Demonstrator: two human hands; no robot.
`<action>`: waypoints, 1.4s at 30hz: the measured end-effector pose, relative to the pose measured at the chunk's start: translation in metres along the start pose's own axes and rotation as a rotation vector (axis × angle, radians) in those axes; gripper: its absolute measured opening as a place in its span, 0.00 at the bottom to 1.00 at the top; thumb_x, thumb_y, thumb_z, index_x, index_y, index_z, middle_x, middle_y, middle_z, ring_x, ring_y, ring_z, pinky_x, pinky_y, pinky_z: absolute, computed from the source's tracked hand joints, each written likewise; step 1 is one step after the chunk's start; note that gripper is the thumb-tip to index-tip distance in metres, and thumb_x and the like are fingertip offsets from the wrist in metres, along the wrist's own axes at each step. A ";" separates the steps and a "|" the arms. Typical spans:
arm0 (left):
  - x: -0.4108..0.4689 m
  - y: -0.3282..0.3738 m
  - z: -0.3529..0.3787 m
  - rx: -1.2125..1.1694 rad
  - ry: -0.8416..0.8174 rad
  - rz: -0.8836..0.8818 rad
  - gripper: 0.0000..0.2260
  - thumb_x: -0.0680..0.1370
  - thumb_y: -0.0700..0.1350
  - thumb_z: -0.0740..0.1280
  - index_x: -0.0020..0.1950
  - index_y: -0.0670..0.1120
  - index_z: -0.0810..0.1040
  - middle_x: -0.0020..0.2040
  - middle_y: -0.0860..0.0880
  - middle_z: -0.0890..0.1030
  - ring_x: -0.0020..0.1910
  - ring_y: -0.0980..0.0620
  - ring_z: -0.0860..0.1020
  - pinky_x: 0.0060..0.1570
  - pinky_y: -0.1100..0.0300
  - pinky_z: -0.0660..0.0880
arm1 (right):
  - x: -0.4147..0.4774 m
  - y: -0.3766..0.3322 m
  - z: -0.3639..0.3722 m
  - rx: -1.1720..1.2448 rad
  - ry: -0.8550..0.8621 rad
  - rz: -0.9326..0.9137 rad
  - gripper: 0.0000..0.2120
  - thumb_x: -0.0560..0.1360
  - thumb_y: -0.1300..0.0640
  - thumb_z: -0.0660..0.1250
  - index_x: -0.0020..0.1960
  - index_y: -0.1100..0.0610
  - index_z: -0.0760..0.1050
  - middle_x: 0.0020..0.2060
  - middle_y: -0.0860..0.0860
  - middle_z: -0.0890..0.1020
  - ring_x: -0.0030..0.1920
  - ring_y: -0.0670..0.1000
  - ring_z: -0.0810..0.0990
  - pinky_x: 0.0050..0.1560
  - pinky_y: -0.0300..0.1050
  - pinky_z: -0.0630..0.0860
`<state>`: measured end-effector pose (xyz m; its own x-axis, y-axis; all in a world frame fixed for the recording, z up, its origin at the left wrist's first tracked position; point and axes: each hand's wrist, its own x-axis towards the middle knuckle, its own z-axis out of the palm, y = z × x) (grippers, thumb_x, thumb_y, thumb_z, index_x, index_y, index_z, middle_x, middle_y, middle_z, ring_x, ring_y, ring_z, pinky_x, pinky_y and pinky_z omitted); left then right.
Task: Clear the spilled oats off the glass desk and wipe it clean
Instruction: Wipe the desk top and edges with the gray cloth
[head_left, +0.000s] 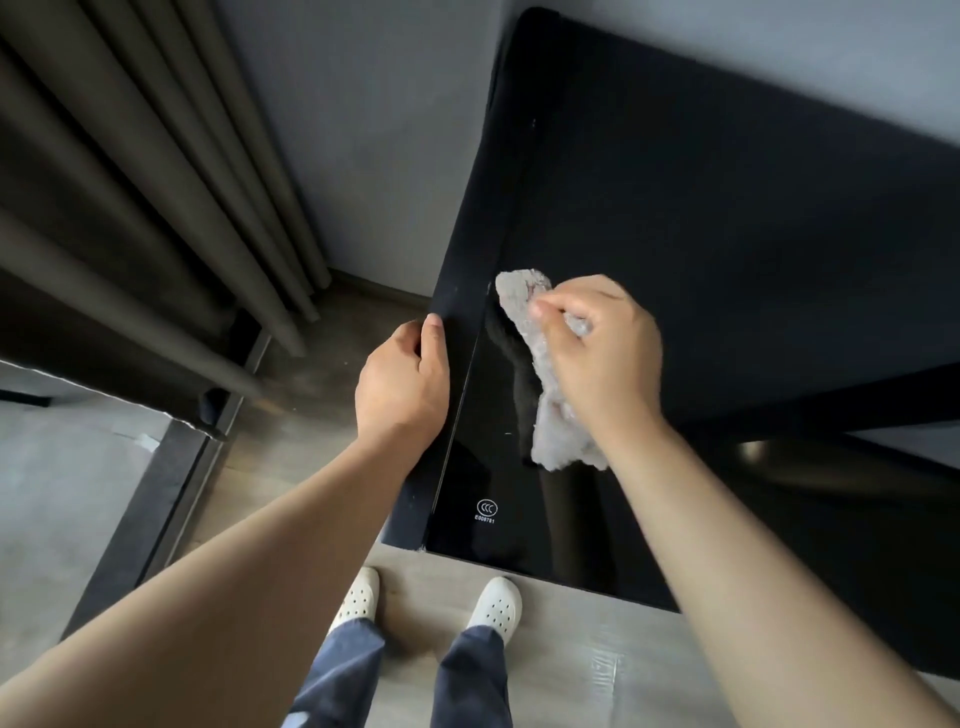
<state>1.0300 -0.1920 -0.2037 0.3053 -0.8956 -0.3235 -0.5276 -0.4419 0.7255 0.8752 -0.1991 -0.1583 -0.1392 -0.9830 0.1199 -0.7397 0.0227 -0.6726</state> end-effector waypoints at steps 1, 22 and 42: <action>0.000 -0.001 0.000 -0.008 0.003 -0.001 0.18 0.82 0.58 0.51 0.45 0.49 0.74 0.36 0.54 0.75 0.41 0.49 0.74 0.42 0.58 0.65 | 0.000 0.001 0.013 -0.048 0.025 0.032 0.04 0.75 0.55 0.69 0.45 0.50 0.83 0.46 0.42 0.81 0.45 0.43 0.79 0.42 0.39 0.76; -0.003 0.002 -0.005 -0.003 -0.045 0.014 0.18 0.82 0.57 0.52 0.49 0.48 0.76 0.41 0.50 0.76 0.46 0.46 0.74 0.45 0.58 0.64 | -0.040 0.046 -0.037 -0.094 0.282 0.404 0.05 0.76 0.53 0.67 0.45 0.50 0.82 0.49 0.43 0.80 0.48 0.45 0.79 0.39 0.29 0.65; -0.060 -0.042 -0.022 -0.051 -0.109 0.103 0.23 0.79 0.58 0.60 0.72 0.52 0.68 0.62 0.52 0.78 0.61 0.52 0.75 0.60 0.57 0.71 | -0.107 0.035 -0.024 -0.284 0.251 0.250 0.05 0.74 0.53 0.67 0.40 0.48 0.80 0.46 0.44 0.80 0.41 0.50 0.78 0.33 0.40 0.66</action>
<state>1.0513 -0.1183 -0.2007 0.1622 -0.9376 -0.3075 -0.5104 -0.3464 0.7871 0.8479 -0.0882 -0.1771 -0.4660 -0.8672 0.1756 -0.8092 0.3375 -0.4809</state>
